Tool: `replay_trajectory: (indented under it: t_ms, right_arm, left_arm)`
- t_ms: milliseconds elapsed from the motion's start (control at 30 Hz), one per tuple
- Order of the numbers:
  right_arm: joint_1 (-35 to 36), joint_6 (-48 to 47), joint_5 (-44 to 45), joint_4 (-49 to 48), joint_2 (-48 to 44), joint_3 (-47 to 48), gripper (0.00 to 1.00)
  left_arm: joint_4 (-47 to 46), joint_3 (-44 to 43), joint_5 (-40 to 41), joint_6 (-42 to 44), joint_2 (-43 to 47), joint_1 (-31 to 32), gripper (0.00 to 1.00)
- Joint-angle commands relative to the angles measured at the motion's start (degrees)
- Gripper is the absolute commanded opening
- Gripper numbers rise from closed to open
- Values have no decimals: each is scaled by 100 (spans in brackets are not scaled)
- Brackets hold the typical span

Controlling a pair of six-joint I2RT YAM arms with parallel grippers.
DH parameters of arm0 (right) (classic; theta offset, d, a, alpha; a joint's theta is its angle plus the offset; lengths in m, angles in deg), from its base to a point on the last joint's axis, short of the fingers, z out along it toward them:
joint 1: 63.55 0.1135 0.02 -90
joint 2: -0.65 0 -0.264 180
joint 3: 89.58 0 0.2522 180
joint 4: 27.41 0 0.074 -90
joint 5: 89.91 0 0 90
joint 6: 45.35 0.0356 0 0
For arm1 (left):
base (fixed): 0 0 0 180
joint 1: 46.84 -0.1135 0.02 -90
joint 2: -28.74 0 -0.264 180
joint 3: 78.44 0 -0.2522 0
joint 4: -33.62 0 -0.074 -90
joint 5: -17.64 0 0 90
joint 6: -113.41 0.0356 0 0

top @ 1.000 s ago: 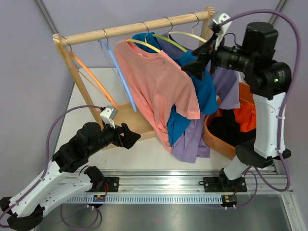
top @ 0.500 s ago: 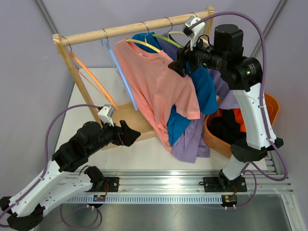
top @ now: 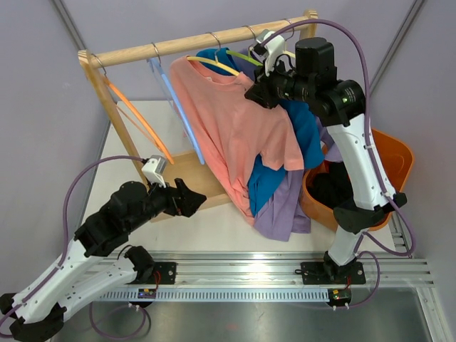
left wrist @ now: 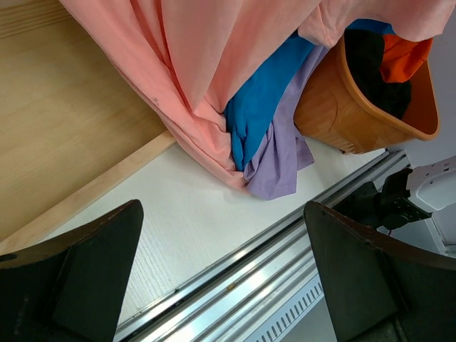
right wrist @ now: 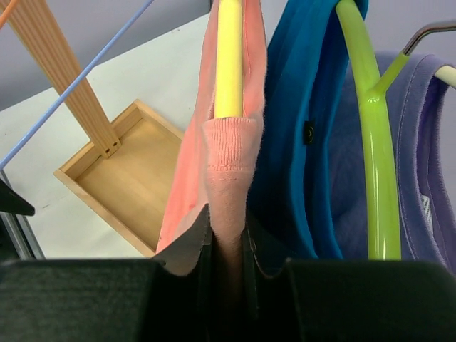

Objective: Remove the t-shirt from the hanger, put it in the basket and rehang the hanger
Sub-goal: Grab a hanger with a tshirt on it with the right arm

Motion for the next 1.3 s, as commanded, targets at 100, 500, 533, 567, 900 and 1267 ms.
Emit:
replay_trajectory:
  t_ms: [100, 500, 533, 567, 900, 1267]
  right_arm:
    - [51, 147, 208, -879, -295, 333, 0]
    - [51, 428, 269, -2664, -1298, -967, 0]
    - [59, 420, 252, -2682, -1342, -1020, 0]
    - [59, 411, 243, -2699, -1403, -1073, 0]
    - [59, -115, 50, -2445, -1992, -1750, 0]
    - [50, -749, 120, -1199, -3151, -3338, 0]
  left_arm:
    - [-103, -26, 196, -109, 236, -16, 99]
    - [-86, -17, 249, -109, 298, -16, 99]
    - [-86, 0, 249, -109, 307, -8, 99]
    - [-86, 0, 249, -109, 324, -16, 99]
    - [-95, -17, 258, -30, 333, -16, 99]
    - [-147, 17, 127, 232, 394, -16, 99]
